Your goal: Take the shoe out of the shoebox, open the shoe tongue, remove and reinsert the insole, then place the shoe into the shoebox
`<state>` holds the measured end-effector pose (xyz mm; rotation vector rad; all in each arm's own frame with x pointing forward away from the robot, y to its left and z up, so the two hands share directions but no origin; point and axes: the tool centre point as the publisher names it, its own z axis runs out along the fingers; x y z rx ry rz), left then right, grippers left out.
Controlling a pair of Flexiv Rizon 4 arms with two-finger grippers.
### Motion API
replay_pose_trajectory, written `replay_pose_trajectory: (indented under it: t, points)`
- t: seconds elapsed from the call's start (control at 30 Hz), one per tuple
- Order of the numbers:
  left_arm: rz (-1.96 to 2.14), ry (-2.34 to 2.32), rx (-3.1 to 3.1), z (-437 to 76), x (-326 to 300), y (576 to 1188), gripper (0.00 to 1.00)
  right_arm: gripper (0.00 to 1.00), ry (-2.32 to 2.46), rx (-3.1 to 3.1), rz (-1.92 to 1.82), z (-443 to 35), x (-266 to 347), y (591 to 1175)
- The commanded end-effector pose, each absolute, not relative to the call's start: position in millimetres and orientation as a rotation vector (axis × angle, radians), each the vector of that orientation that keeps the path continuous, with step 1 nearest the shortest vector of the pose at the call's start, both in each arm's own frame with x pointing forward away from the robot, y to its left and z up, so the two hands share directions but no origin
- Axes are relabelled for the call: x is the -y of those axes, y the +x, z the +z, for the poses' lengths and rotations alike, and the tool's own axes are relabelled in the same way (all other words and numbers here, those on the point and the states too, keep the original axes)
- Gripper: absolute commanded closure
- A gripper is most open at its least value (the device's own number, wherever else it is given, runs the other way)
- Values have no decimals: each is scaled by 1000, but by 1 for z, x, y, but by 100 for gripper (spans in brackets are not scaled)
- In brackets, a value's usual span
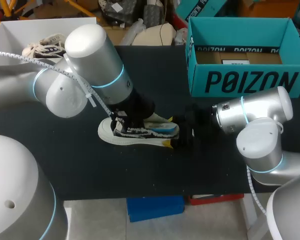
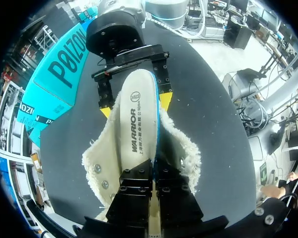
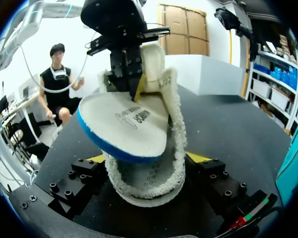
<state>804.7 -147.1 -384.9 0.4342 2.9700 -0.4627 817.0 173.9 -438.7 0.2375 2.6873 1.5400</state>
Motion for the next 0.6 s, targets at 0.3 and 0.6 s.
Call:
replay_pose_trajectory:
  t: [0.3,0.6]
  points:
    - [-516,450,-2855,-392,152,799,46,100,238,-2689,1540,-442,-171,818]
    - [-436,367,-2789,-400,154,801,17,100,238,-2689,1540,-442,-171,818]
